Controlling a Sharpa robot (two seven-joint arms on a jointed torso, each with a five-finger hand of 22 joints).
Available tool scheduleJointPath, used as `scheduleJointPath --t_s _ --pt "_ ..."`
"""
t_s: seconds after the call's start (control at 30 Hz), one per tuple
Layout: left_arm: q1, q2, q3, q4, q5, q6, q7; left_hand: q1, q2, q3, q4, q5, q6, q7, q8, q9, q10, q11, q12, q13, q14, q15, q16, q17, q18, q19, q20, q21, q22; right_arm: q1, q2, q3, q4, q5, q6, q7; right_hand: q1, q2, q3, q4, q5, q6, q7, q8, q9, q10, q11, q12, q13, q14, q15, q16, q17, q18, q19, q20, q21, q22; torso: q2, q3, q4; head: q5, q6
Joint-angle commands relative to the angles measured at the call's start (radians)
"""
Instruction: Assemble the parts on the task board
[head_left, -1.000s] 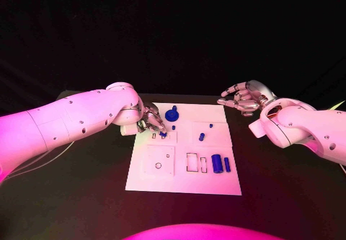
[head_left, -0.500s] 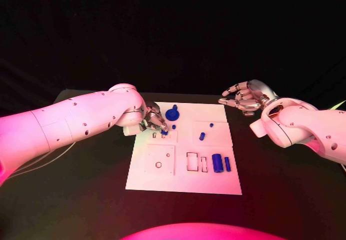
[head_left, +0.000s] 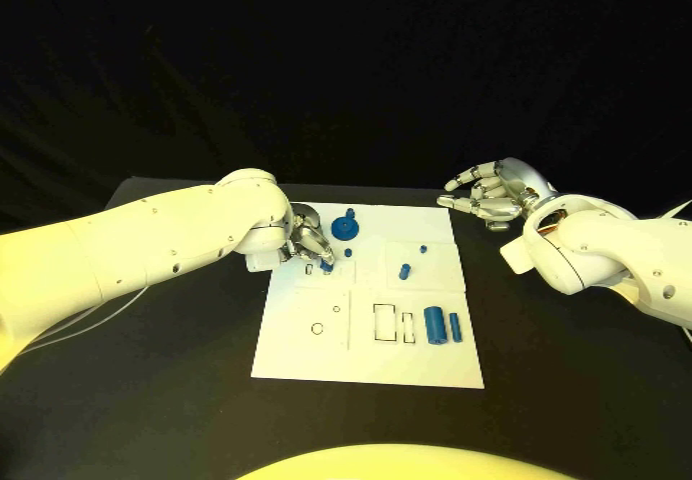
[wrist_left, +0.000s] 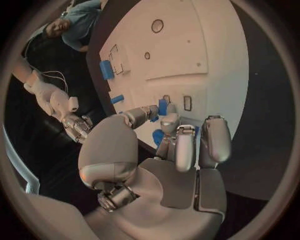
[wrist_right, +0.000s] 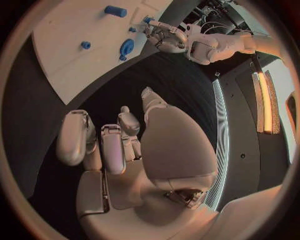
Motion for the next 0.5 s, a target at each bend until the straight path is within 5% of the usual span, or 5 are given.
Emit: scheduleJointPath --t_s 0.03,0.5 --pt "0.0 0.001 -0.001 0.002 -0.004 0.014 -0.001 0.015 0.026 0.152 -0.054 0.098 0.078 -0.036 0.059 0.126 0.086 -0.025 0.018 0.019 0.108 -0.014 0.014 0.266 -0.009 0.035 0.0 0.015 0.021 -0.001 0.0 0.0 0.0 -0.001 0.002 0.002 0.006 0.021 -0.051 0.005 0.01 0.002 -0.002 0.023 0.013 -0.012 -0.004 -0.002 -0.004 0.061 -0.006 -0.008 0.1 0.018 -0.012 -0.003 -0.007 0.063 0.0 0.0002 -0.0003 0.002 -0.002" --pt "0.0 -0.006 -0.005 0.002 -0.016 0.036 -0.005 0.012 0.027 0.153 -0.056 0.105 0.082 -0.037 0.058 0.129 0.089 -0.027 0.016 0.018 0.108 -0.016 0.014 0.265 -0.009 0.034 -0.002 0.014 0.02 -0.001 -0.001 0.0 -0.001 -0.001 0.001 0.005 0.005 0.022 -0.052 0.006 0.01 0.003 -0.003 0.024 0.013 -0.011 -0.004 -0.003 -0.006 0.061 -0.007 -0.008 0.1 0.019 -0.011 -0.003 -0.01 0.061 0.0 0.0004 -0.0003 0.002 -0.001"
